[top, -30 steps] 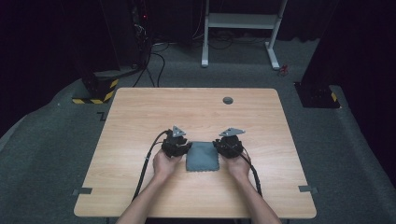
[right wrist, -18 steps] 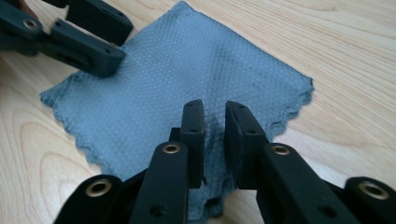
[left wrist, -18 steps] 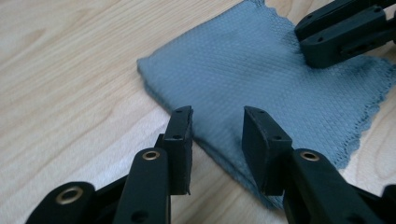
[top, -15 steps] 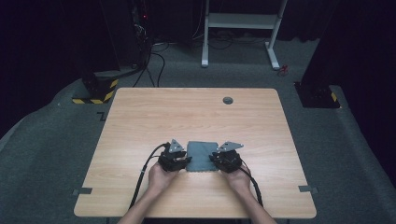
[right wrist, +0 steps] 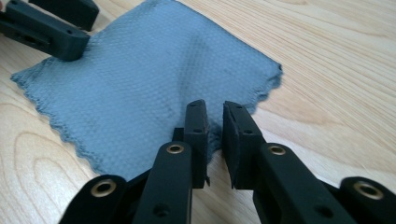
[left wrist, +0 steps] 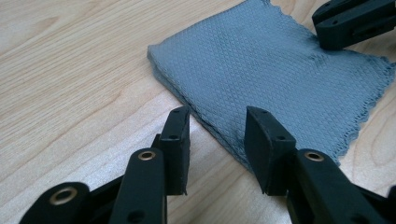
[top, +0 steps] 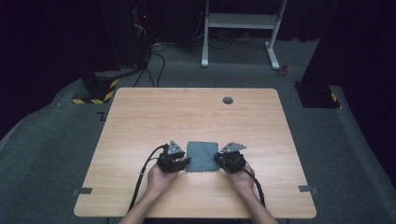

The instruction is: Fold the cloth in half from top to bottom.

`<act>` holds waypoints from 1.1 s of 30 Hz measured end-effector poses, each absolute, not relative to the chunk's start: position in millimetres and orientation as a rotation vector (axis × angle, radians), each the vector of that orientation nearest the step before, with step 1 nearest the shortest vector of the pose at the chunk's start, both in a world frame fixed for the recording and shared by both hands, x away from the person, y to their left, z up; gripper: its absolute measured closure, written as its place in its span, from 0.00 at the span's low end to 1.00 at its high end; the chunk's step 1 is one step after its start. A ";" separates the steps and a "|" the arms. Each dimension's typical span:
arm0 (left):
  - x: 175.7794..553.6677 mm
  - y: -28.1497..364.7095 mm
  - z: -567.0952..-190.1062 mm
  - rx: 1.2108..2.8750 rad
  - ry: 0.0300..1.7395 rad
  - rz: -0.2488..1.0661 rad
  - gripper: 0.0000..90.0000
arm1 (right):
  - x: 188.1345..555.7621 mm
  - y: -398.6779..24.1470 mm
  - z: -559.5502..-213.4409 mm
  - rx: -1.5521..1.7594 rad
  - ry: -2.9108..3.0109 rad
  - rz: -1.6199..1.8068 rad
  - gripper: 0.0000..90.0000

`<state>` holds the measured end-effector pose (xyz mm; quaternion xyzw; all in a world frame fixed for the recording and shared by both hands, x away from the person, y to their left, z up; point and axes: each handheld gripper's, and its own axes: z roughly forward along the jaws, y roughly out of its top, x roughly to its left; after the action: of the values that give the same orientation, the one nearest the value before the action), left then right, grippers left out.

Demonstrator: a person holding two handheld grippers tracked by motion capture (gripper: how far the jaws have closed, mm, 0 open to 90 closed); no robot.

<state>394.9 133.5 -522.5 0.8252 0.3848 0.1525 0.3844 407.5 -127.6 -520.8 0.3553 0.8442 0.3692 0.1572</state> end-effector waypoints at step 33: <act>366.4 202.9 -500.2 1.844 1.078 0.423 0.47 | 378.6 -205.9 -496.8 1.218 2.180 1.210 0.71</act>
<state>366.4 202.9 -500.2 0.7503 0.4387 0.1722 0.4635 378.6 -205.9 -496.8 0.4316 0.7724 0.4288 0.1824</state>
